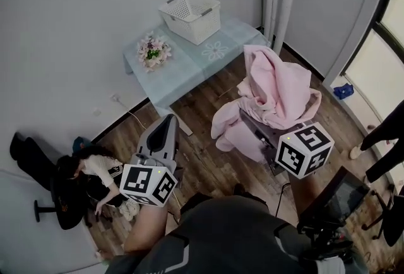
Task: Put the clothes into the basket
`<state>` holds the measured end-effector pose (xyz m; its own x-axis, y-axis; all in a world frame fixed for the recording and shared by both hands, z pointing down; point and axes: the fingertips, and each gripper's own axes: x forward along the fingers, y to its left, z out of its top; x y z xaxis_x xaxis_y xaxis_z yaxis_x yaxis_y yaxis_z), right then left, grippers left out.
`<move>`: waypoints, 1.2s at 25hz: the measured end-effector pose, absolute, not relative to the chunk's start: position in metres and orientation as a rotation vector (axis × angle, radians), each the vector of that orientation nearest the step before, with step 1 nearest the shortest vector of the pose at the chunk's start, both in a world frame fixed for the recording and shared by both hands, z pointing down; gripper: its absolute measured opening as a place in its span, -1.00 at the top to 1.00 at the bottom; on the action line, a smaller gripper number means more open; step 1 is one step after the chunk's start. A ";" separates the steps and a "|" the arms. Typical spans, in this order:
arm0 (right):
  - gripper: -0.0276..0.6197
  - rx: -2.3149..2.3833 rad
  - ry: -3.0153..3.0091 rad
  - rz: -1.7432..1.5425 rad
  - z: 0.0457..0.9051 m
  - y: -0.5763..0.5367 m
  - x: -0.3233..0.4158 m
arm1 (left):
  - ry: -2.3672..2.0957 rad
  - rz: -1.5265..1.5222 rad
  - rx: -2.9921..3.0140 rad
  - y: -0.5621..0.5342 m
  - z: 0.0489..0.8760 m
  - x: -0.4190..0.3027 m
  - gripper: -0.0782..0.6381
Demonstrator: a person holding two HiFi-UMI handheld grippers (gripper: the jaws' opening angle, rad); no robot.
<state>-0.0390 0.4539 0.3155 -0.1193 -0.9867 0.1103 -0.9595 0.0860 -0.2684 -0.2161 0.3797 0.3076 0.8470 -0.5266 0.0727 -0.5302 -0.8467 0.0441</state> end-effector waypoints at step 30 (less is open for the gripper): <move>-0.21 -2.060 2.179 -0.542 0.308 0.198 0.001 | -0.830 0.000 2.892 0.114 0.312 -0.185 0.76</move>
